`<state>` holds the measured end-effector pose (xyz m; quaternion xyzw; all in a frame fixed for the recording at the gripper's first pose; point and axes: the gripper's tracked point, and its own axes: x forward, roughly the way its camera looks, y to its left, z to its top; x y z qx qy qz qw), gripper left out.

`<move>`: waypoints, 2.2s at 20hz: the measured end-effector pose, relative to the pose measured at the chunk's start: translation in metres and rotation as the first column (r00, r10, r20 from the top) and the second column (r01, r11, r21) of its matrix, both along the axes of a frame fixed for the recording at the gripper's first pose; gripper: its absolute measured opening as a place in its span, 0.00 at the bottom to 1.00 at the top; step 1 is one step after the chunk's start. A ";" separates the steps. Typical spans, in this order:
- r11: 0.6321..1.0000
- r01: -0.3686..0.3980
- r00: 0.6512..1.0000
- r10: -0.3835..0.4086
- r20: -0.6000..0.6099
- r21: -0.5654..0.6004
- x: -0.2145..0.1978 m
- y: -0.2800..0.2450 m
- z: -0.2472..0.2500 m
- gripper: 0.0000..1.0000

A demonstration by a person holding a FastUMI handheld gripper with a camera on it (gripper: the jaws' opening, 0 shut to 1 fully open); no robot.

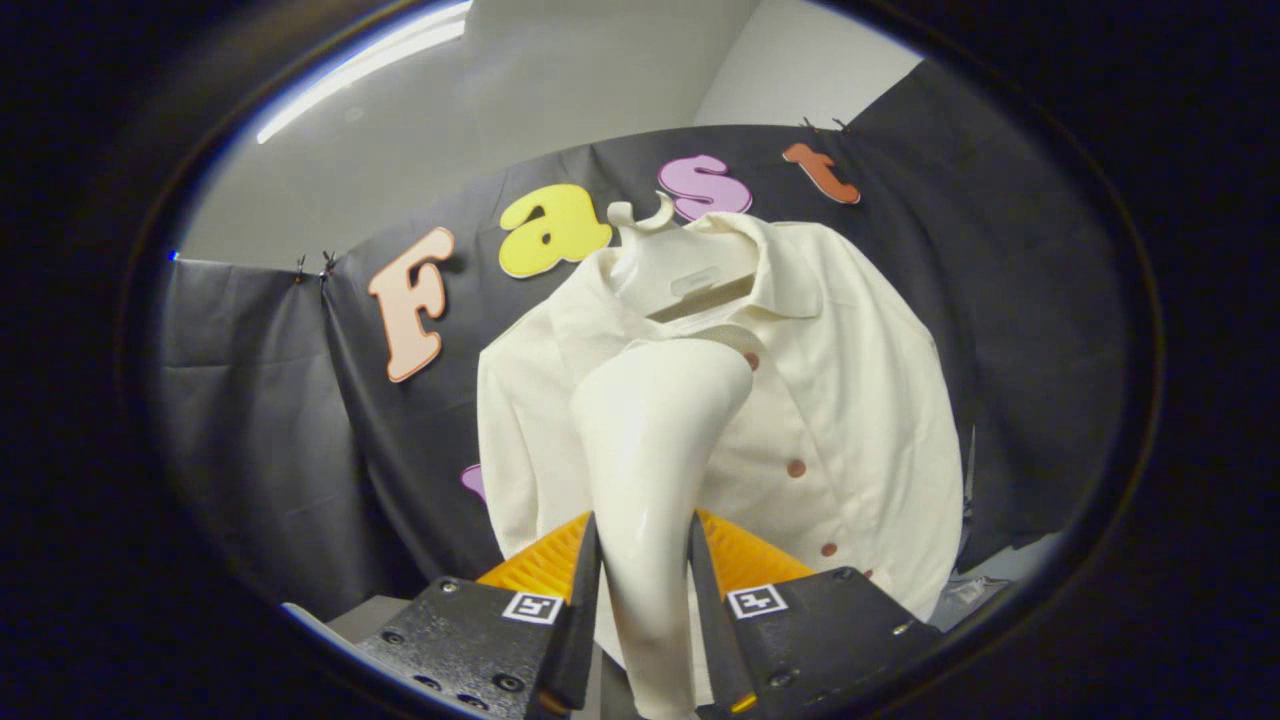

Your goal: Iron the clothes twice with a garment steamer, once on the left side and once on the right side.

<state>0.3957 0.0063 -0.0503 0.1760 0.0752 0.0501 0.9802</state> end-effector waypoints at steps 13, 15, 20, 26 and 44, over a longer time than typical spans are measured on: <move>0.999 -0.030 0.982 0.033 -0.183 0.020 -0.022 -0.001 -0.085 0.46; 0.999 -0.052 0.974 0.052 -0.220 0.005 -0.027 0.000 -0.102 0.46; 0.996 -0.085 0.956 0.079 -0.283 -0.009 -0.042 -0.003 -0.140 0.46; 0.993 -0.113 0.928 0.118 -0.353 0.033 -0.058 -0.003 -0.193 0.46; 0.970 -0.182 0.820 0.239 -0.520 0.159 -0.074 0.022 -0.331 0.47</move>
